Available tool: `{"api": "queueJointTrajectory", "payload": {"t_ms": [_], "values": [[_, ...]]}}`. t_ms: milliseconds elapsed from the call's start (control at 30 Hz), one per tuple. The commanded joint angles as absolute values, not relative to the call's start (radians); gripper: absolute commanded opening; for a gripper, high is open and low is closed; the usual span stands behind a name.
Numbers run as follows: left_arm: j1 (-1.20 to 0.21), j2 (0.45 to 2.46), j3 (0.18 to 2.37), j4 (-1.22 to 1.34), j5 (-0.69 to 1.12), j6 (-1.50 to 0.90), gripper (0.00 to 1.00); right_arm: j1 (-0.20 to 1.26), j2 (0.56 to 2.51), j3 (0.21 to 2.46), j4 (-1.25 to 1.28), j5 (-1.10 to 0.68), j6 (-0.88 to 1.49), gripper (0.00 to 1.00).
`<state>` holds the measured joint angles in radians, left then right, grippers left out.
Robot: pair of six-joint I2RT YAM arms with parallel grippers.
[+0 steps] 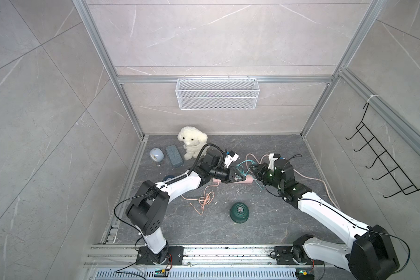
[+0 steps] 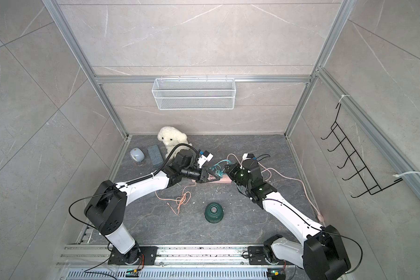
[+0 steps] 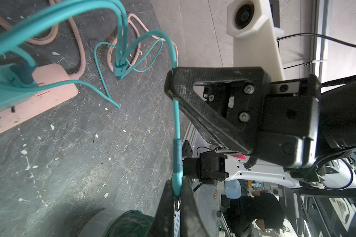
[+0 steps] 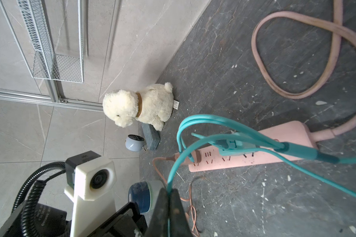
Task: Charge the cordless meat grinders
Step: Pick up the charging cable from the center of the board.
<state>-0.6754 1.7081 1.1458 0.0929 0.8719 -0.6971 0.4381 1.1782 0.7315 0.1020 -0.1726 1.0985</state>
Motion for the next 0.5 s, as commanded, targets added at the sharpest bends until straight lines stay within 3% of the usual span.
{"api": "queueJointTrajectory", "payload": {"t_ms": [0,100,333,467], "values": [[-0.64,1.663,1.212,-0.067,0.936,-0.573,0.0,0.436,1.153,0.768,-0.022,-0.211,0.941,0.25],[-0.624,1.669,1.282,-0.275,0.98,-0.433,0.0,0.436,1.128,0.833,-0.164,-0.276,0.714,0.35],[-0.622,1.717,1.453,-0.828,1.073,0.012,0.0,0.436,1.198,0.995,-0.438,-0.601,0.134,0.38],[-0.627,1.723,1.522,-1.066,1.084,0.21,0.0,0.435,1.227,1.015,-0.485,-0.694,-0.036,0.39]]}}
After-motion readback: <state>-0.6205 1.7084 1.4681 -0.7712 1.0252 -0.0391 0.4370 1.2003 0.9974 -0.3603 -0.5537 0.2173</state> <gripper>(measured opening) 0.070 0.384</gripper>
